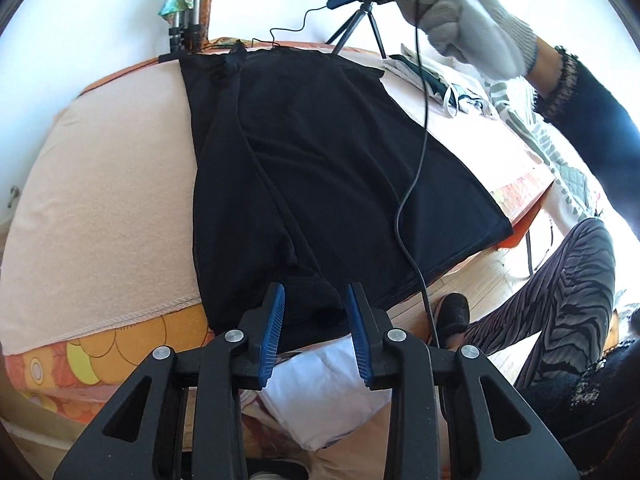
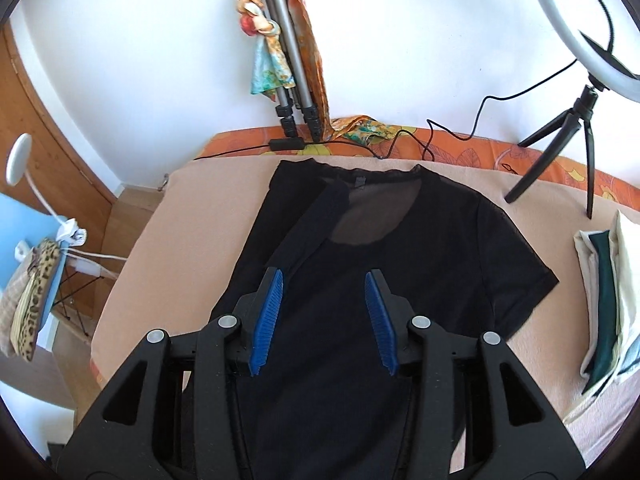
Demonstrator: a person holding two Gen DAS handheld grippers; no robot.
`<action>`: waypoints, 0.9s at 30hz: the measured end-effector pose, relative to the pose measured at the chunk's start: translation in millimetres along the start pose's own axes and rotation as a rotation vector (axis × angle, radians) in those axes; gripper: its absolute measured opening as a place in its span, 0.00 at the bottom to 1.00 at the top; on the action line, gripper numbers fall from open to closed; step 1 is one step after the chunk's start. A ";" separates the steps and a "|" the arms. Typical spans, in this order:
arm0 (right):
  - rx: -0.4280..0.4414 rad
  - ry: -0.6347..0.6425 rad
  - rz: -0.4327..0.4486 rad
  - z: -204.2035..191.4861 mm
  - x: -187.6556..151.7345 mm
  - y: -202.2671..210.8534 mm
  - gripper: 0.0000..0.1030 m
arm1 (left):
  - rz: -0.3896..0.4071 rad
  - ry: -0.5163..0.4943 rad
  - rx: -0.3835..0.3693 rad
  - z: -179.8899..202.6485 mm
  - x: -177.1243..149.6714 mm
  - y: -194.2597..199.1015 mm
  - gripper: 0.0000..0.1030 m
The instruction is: Fold small clothes
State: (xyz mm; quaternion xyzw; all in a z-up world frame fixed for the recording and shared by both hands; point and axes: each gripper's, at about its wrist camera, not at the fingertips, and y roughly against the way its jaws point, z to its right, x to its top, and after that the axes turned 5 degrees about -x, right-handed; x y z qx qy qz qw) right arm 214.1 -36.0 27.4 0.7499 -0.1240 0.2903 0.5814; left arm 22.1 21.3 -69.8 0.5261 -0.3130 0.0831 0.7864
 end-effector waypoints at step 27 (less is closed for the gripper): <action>0.075 -0.203 0.054 90.9 -179.2 83.0 0.44 | 0.004 -0.174 0.135 19.5 -14.0 -25.7 0.06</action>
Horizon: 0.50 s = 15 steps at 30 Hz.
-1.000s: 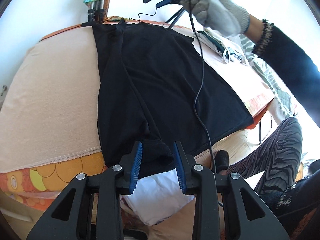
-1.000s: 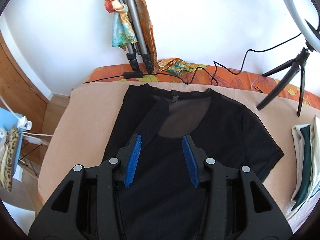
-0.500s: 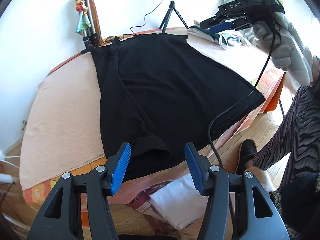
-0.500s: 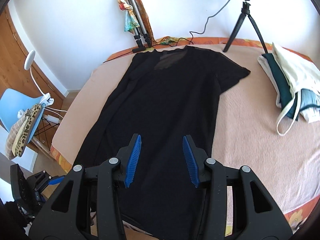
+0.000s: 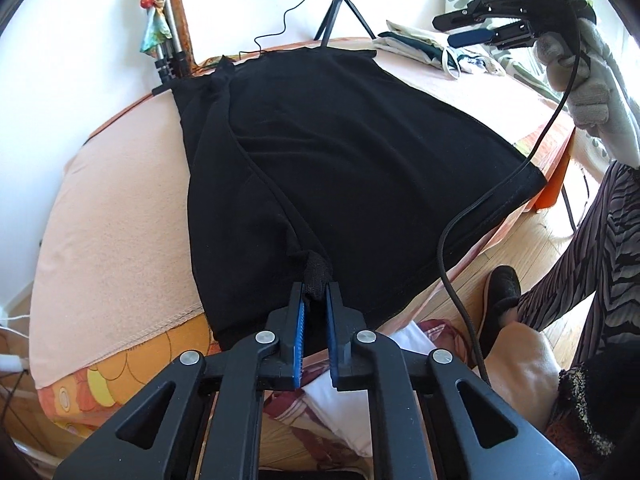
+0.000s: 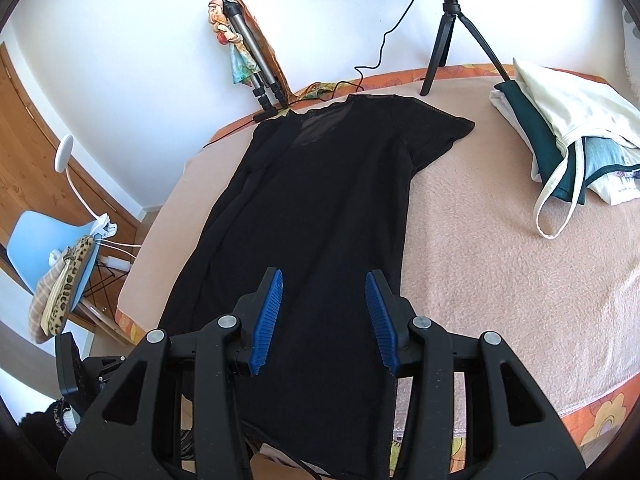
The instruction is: Fold small clothes
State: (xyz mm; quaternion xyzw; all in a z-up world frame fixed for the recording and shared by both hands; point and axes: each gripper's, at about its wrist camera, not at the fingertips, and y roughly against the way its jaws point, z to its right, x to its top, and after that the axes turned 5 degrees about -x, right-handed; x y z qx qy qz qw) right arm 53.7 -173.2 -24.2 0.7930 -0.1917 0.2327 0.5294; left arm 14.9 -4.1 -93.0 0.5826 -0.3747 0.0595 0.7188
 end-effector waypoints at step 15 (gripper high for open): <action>-0.018 -0.001 0.027 11.2 2.4 6.3 0.44 | 0.006 0.013 -0.167 12.7 -6.8 17.1 0.11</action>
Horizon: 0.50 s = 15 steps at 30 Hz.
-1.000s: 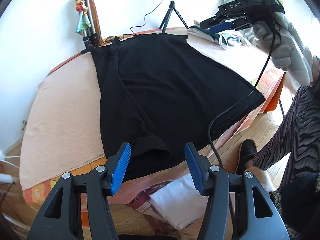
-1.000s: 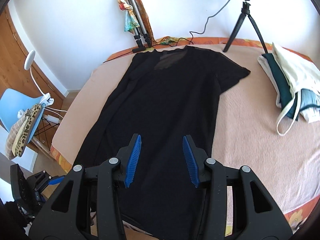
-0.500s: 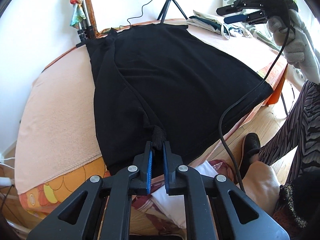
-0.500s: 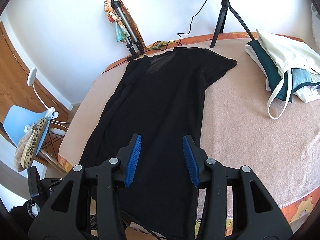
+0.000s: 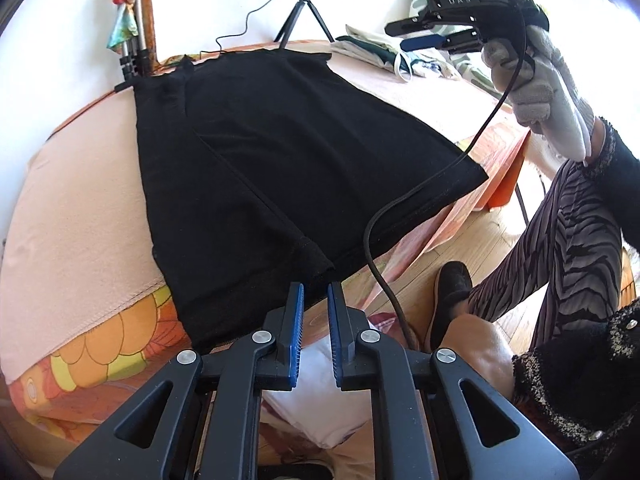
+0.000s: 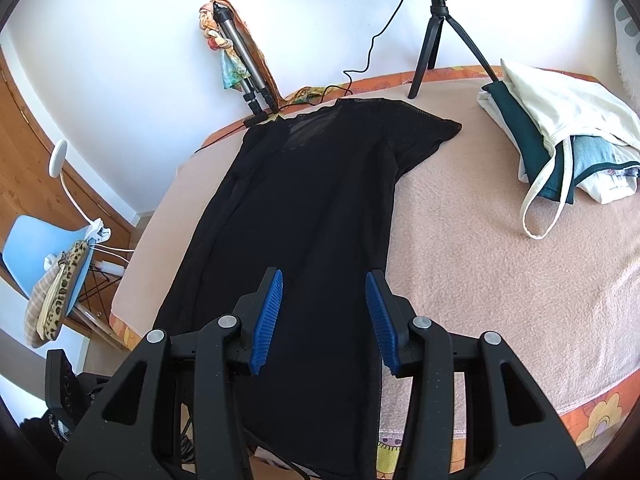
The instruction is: Fold small clothes
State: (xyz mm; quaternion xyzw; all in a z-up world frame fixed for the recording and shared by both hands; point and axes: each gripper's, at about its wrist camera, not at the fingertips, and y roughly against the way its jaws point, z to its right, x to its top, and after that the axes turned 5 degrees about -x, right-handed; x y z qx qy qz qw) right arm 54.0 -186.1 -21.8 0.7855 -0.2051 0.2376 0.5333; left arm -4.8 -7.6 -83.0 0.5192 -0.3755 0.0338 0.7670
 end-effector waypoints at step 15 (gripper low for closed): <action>-0.008 0.041 0.173 19.3 10.5 107.7 0.54 | 0.192 0.166 0.087 -14.8 22.6 29.6 0.30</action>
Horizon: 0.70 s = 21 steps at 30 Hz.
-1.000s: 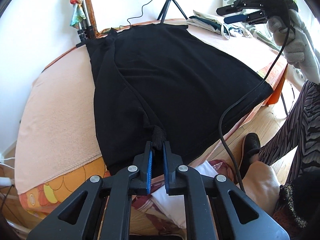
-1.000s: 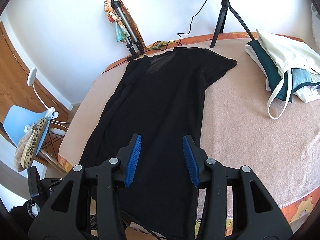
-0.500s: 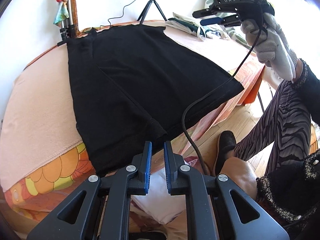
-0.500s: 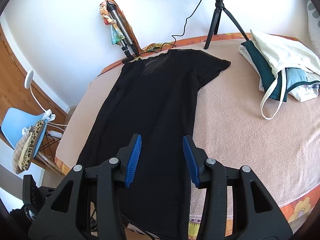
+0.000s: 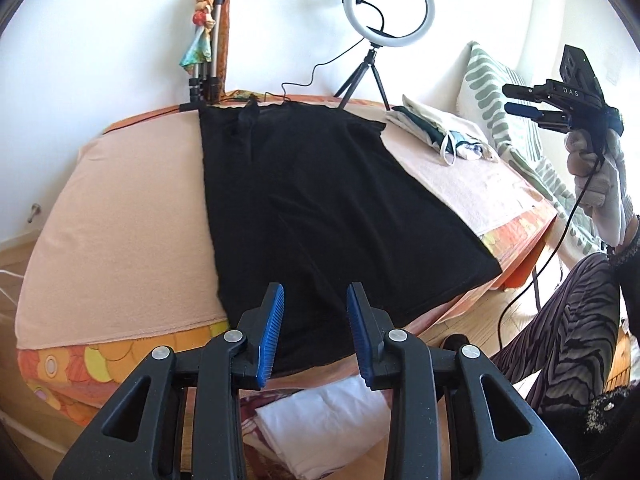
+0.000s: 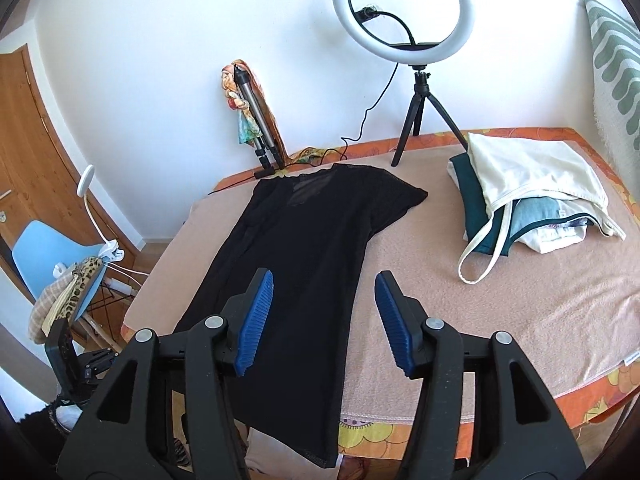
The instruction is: Fold small clothes
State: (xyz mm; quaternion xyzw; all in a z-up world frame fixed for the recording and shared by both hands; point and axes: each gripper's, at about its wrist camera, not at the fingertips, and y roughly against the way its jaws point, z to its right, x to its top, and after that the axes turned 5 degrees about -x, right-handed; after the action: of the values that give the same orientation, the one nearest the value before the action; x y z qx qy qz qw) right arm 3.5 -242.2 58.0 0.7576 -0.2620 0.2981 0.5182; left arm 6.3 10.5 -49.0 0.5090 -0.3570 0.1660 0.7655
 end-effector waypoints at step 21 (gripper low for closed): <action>0.037 -0.047 -0.066 129.2 58.7 -27.7 0.73 | -0.131 -0.407 -0.200 194.7 1.9 -119.6 0.52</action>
State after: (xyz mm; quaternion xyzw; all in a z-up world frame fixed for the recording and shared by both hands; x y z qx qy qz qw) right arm 86.5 -360.0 46.2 0.7820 -0.2433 0.2677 0.5075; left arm 8.0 -215.5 -82.5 0.4759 -0.4848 -0.0265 0.7333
